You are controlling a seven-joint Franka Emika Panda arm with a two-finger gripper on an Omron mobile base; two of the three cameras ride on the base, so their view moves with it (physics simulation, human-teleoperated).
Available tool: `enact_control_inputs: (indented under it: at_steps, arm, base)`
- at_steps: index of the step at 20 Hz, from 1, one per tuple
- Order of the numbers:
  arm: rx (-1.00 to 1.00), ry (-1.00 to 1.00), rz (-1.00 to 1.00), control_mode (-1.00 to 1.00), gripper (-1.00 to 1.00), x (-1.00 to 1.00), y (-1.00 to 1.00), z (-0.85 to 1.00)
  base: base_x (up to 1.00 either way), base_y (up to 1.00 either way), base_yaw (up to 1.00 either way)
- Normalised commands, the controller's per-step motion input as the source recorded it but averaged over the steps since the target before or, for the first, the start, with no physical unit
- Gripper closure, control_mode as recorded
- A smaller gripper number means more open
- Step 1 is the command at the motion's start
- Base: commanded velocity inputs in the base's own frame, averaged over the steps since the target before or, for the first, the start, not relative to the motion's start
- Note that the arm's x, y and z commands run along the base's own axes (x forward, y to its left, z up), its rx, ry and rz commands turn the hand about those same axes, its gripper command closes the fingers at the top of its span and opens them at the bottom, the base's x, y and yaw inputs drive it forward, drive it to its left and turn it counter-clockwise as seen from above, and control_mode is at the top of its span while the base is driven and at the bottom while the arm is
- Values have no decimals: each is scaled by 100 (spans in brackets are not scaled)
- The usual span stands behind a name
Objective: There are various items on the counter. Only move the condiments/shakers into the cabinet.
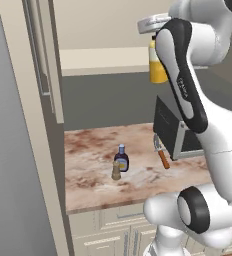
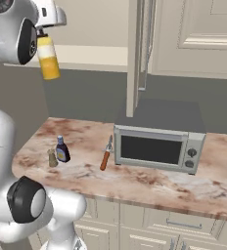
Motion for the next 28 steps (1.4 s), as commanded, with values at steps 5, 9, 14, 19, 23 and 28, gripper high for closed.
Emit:
enact_control_inputs:
  at_steps: [5, 9, 14, 19, 23, 28]
  arm:
    - [13, -33, -3, -100, 100, -44, -23, 2]
    - [0, -8, 0, -100, 100, -2, 0, 0]
    - [4, -9, -2, -100, 100, 0, 0, 0]
    - [2, -4, -5, -100, 100, 0, -6, 15]
    - [0, 0, -4, -100, 100, 1, 0, 10]
    - [0, -1, -2, -100, 100, 0, 0, 13]
  base:
    - [0, 0, 0]
    - [0, 0, 0]
    - [0, 0, 0]
    - [0, 0, 0]
    - [0, 0, 0]
    - [0, 0, 0]
